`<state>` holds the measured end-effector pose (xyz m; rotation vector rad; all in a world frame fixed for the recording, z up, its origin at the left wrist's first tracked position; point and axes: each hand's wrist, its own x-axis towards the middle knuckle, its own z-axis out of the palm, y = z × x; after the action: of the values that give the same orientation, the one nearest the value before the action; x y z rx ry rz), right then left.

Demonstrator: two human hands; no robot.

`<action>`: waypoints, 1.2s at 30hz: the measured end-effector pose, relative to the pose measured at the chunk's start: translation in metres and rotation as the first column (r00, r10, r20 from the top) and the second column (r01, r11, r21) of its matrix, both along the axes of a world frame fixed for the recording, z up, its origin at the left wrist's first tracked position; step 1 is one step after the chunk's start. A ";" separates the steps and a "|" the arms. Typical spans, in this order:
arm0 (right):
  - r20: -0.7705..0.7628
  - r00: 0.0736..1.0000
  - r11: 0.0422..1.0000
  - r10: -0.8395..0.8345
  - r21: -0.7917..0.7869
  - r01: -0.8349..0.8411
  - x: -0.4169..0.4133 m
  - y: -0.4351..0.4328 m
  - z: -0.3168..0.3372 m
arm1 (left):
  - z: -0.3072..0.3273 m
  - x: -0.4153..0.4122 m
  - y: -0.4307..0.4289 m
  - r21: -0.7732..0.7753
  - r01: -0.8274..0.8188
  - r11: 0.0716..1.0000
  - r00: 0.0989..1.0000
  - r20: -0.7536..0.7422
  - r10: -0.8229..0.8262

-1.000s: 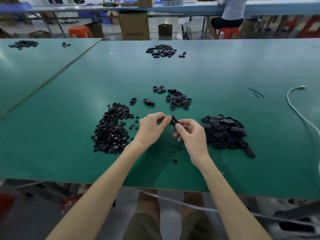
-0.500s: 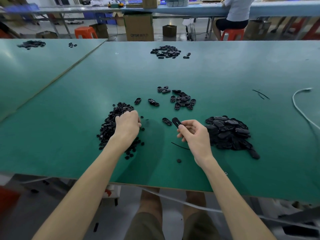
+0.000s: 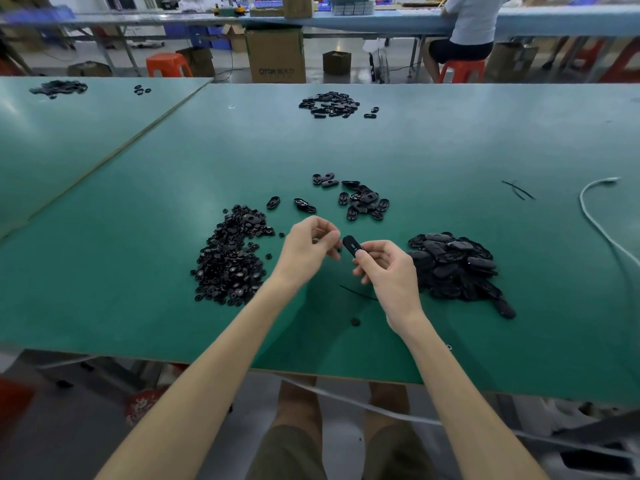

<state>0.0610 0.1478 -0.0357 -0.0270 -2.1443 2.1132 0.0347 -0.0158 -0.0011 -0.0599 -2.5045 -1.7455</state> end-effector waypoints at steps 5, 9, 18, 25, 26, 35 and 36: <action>-0.005 1.000 1.000 0.000 0.003 0.000 -0.001 0.001 -0.001 | -0.021 0.006 0.018 0.310 -0.109 0.944 0.993 -0.001 0.115; -0.010 1.000 1.000 -0.001 -0.006 0.001 -0.003 0.000 -0.003 | -0.028 0.009 0.016 0.431 -0.103 0.897 0.992 -0.020 0.123; -0.019 1.000 1.000 0.000 -0.007 0.000 -0.004 0.000 -0.003 | -0.031 0.010 0.015 0.447 -0.069 0.892 0.994 -0.048 0.101; -0.015 1.000 1.000 0.001 -0.008 -0.001 -0.005 0.000 -0.003 | -0.032 0.009 0.014 0.482 -0.057 0.874 0.994 -0.056 0.095; -0.014 1.000 1.000 0.000 -0.008 0.000 -0.005 0.000 -0.003 | -0.032 0.009 0.014 0.492 -0.061 0.868 0.994 -0.053 0.100; -0.027 0.999 0.999 -0.036 -0.001 0.036 -0.005 0.000 -0.002 | -0.031 0.010 0.016 0.452 -0.040 0.891 0.995 -0.060 0.075; -0.023 0.999 0.999 -0.039 0.000 0.039 -0.004 0.000 -0.002 | -0.031 0.010 0.016 0.441 -0.022 0.897 0.996 -0.065 0.057</action>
<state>0.0566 0.1476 -0.0380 -0.0430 -2.1134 2.0821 0.0447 0.0003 -0.0316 -0.0424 -1.9839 -2.1974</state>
